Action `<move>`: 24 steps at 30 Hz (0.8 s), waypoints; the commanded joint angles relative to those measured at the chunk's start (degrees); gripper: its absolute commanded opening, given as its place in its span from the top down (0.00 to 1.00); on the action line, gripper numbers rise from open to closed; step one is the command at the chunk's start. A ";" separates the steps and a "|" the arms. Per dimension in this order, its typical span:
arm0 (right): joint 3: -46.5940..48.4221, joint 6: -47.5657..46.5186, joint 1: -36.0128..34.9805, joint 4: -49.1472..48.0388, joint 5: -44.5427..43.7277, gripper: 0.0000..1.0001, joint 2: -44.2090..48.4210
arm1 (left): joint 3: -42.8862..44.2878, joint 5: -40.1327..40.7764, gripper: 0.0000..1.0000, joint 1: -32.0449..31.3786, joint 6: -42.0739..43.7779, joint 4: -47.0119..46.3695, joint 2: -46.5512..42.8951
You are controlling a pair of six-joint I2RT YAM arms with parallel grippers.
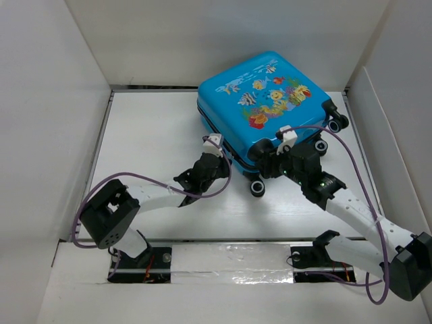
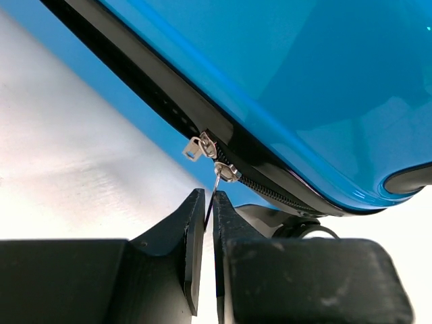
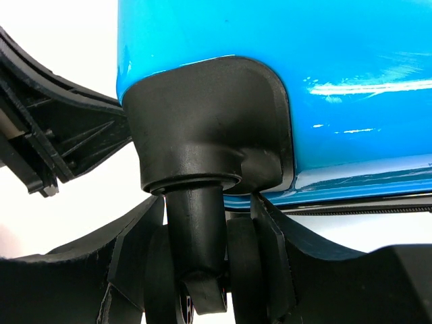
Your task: Pack the luggage
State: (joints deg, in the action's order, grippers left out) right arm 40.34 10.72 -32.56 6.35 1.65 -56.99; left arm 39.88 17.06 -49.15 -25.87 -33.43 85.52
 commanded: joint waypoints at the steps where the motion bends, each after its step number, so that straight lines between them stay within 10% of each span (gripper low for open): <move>1: 0.00 -0.97 0.65 2.79 1.86 1.00 2.15 | 0.46 10.71 1.00 5.54 1.53 5.21 -2.46; 2: 0.18 -1.05 0.13 2.79 2.04 1.00 2.24 | 0.55 10.80 1.00 5.55 0.30 5.74 -3.68; 6: 1.58 -0.70 -3.38 2.88 1.87 1.00 3.03 | -4.35 8.61 0.48 5.03 -2.51 3.73 -10.79; 12: 5.27 0.18 -9.62 2.53 1.86 0.99 3.65 | -6.83 8.25 0.20 5.02 -3.92 11.08 -25.91; 13: 8.32 0.09 -14.68 3.66 0.04 0.98 1.47 | -6.92 8.17 0.03 5.02 -5.06 15.46 -31.84; 21: 11.95 2.29 -27.19 -1.69 -0.07 0.91 -5.04 | -7.44 9.57 0.01 5.02 -9.11 21.21 -43.23; 24: 15.20 1.59 -28.52 -0.73 -2.69 0.55 -7.95 | -7.80 9.31 0.01 5.55 -8.85 21.30 -47.62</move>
State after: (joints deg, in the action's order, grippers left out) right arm 48.90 13.30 -55.68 13.63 -11.20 -63.96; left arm 33.01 25.50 -43.90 -33.58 -13.34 40.84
